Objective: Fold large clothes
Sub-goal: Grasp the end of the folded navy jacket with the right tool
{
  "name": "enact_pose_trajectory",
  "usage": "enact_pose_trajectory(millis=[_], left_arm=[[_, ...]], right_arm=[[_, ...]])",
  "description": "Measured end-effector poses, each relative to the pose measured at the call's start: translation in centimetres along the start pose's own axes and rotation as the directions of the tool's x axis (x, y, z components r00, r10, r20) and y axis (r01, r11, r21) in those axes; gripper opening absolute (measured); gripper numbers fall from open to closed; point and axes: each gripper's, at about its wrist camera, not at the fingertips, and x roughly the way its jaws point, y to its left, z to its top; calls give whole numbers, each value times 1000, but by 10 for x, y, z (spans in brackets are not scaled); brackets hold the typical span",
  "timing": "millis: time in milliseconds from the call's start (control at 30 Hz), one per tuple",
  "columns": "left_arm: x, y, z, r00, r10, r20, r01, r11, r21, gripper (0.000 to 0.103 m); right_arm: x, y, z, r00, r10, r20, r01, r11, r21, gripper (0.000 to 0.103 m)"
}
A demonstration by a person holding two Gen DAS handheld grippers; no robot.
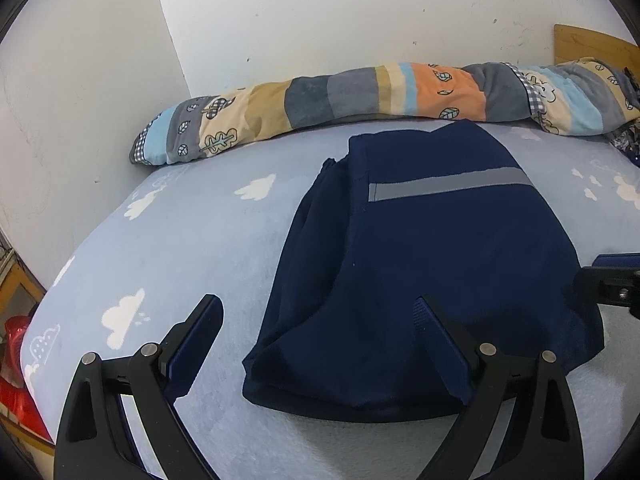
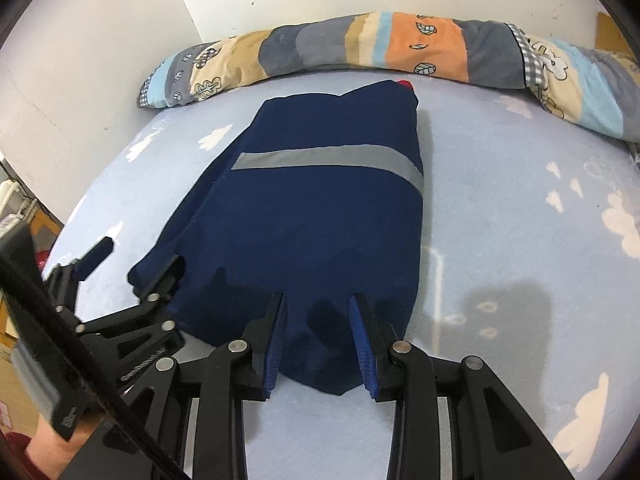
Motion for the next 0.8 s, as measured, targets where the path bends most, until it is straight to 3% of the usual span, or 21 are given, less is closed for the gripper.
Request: enact_pose_trajectory(millis=[300,467,600,700,800], left_arm=[[-5,0,1,1000,1,25,-2,1000,15,96],[-5,3,1,1000,-3,27,2,1000,10,96],[-2,6,1,1000,-7,16,7,1000,1,96],[2,9,1,1000,-13,3,13,1000,-17,96],[6,12,2,1000,-14,-7,14,999,-32,96]], right_arm=[[18,-4,16,999,-29,12,29,1000,5,36],[53,-4,12,997,-45,-58,44,999,-14,37],[56,-11,19,996,5,-95,-5,1000,6,39],[39,-21,40,992,103,-72,-99,994,56,36],[31,-31,74,999,41,-11,-40,998,50,36]])
